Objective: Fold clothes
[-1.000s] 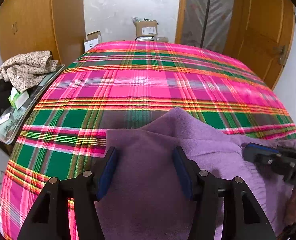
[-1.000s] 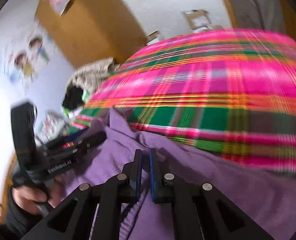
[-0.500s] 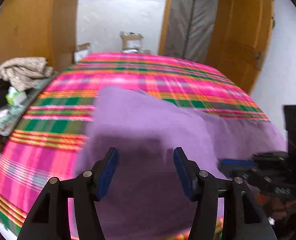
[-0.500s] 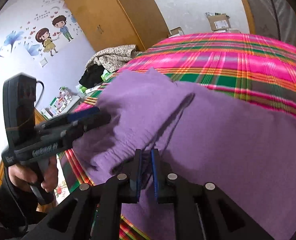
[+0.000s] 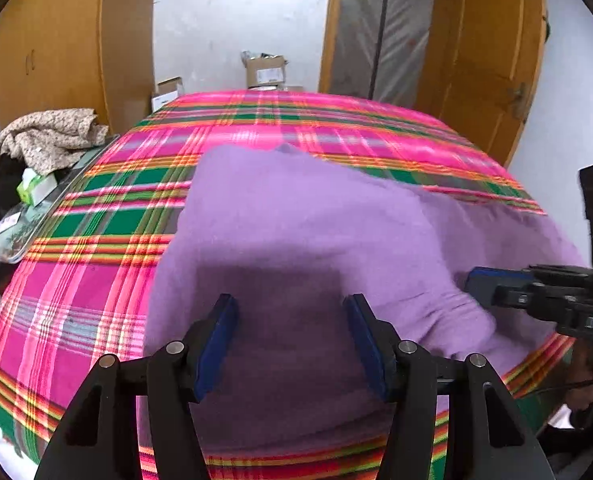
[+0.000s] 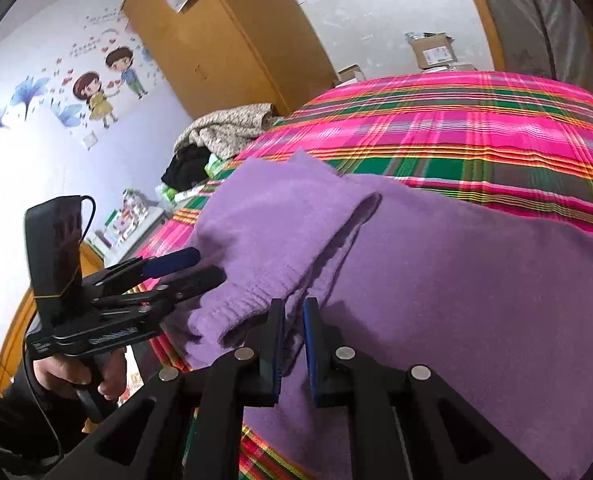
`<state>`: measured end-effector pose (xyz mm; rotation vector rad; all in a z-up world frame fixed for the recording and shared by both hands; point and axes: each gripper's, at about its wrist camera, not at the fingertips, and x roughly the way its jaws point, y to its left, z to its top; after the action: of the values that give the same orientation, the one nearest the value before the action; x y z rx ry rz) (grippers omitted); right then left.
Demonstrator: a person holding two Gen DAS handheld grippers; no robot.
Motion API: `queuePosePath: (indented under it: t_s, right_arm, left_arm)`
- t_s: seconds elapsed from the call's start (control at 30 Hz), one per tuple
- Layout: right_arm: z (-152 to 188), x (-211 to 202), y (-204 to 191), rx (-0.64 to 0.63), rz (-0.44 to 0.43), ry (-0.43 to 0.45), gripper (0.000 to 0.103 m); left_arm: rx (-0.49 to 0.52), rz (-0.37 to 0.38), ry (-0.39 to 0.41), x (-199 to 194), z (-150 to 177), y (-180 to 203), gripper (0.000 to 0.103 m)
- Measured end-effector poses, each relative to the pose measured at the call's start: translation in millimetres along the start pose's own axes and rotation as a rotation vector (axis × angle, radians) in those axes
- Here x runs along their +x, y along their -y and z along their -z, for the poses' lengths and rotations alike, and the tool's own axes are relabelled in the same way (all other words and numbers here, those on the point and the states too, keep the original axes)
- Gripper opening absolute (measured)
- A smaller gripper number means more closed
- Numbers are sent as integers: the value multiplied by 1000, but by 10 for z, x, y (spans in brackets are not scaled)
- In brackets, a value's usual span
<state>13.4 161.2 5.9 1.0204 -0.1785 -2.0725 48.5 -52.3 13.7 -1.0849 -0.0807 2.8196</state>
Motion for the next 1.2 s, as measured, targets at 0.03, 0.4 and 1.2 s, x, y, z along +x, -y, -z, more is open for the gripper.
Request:
queuePosePath:
  t_s: [0.03, 0.4, 1.2]
  right_arm:
    - [-3, -2, 16, 8, -4, 3, 11]
    - [-17, -24, 147, 73, -21, 16, 11]
    - [-33, -25, 329, 170, -25, 29, 11]
  left_arm:
    - [3, -8, 16, -9, -84, -26, 59]
    - [0, -4, 18, 460, -774, -274, 59]
    - [-10, 89, -49, 538, -620, -190, 59]
